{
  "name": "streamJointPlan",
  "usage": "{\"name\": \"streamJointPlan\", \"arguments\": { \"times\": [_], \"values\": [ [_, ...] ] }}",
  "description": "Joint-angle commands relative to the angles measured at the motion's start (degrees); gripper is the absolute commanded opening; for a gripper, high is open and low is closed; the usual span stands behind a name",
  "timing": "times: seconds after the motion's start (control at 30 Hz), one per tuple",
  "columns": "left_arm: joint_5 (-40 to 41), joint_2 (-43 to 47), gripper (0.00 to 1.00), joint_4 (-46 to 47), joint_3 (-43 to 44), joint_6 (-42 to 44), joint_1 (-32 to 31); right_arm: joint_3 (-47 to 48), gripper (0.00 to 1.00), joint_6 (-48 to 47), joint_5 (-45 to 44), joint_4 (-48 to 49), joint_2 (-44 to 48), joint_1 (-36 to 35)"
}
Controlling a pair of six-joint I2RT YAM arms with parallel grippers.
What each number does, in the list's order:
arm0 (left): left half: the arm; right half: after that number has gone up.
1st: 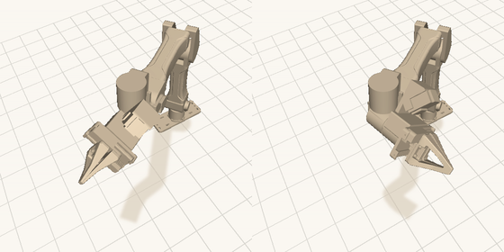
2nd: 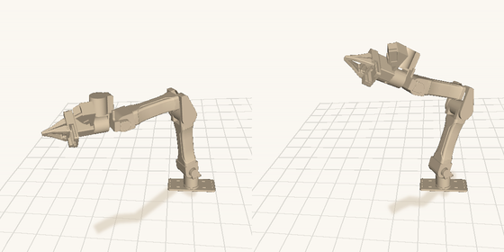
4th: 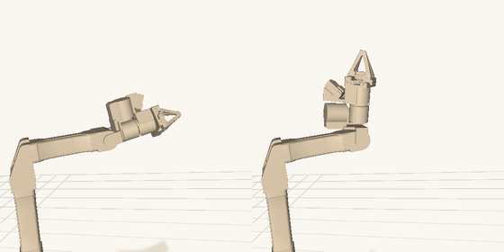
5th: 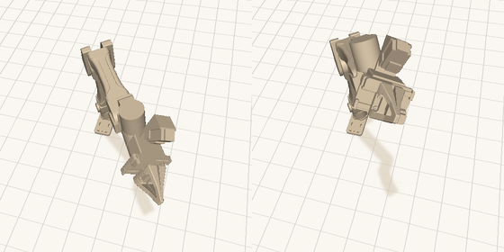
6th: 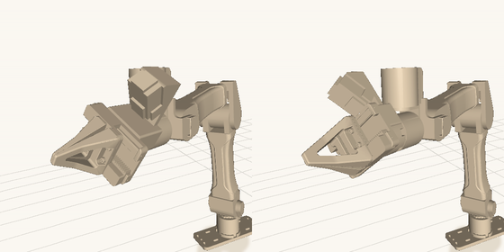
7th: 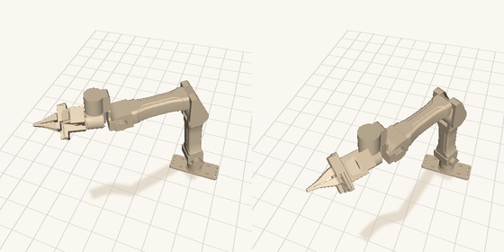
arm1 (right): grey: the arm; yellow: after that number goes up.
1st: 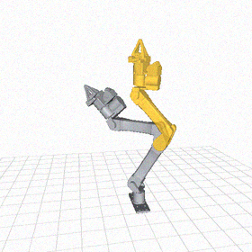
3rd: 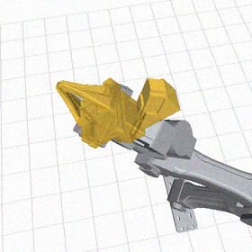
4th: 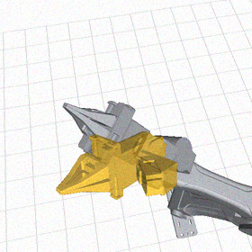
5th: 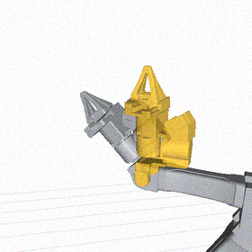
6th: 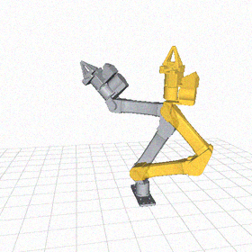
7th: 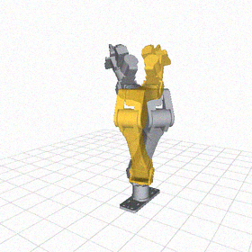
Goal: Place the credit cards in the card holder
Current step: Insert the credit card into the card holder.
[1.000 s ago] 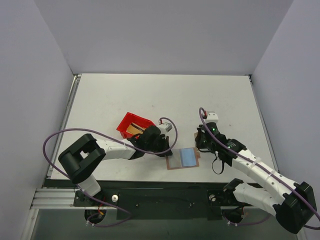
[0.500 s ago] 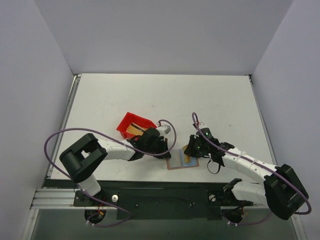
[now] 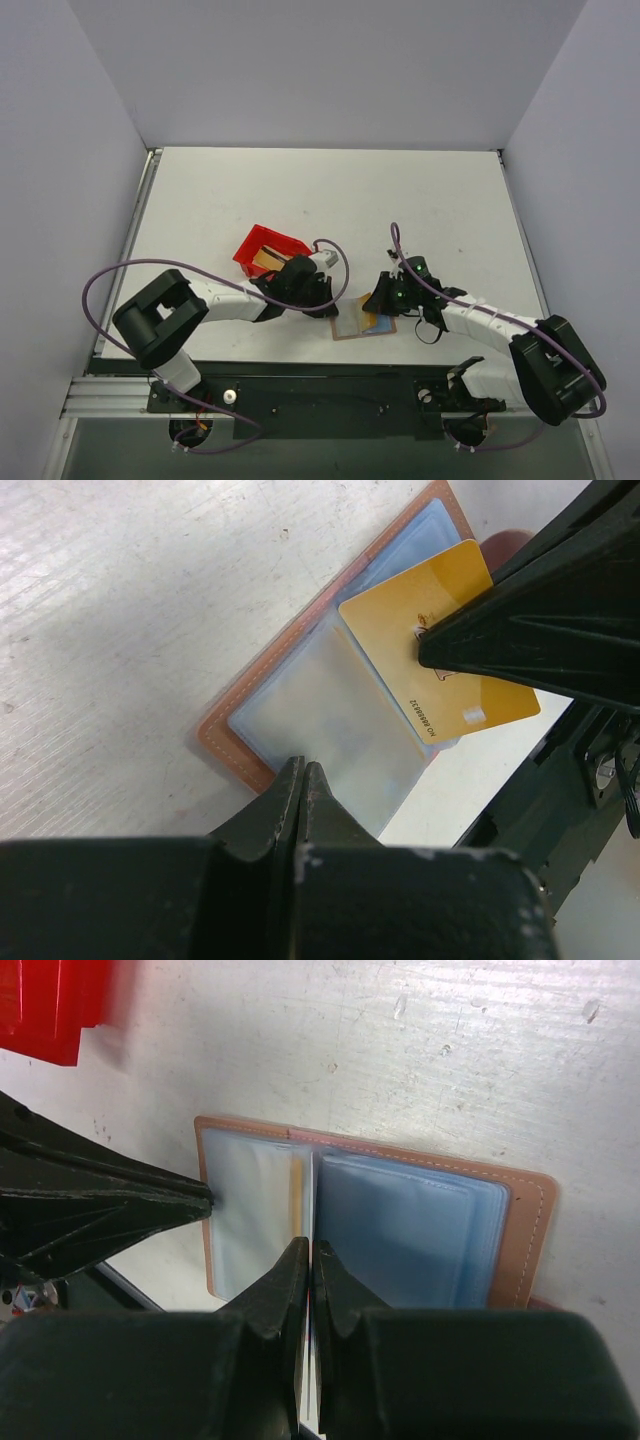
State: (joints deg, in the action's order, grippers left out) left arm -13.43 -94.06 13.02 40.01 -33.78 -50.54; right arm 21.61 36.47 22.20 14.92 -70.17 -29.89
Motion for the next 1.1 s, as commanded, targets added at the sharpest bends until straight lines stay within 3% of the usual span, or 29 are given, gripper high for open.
{"name": "streamJointPlan", "arguments": {
  "times": [0.0,0.6,1.07],
  "values": [
    [1.4,3.3,0.0,-1.9,-0.4,0.8,0.9,-0.9,0.0,0.5,4.1,4.0,-1.3,1.0],
    [2.4,7.8,0.0,-5.0,-5.6,0.9,1.4,-1.0,0.0,0.3,5.9,3.6,-1.4,1.9],
    [0.7,2.7,0.0,-1.9,-3.7,-0.1,0.8,-1.8,0.0,1.4,9.0,7.5,-4.5,1.9]
  ]
}}
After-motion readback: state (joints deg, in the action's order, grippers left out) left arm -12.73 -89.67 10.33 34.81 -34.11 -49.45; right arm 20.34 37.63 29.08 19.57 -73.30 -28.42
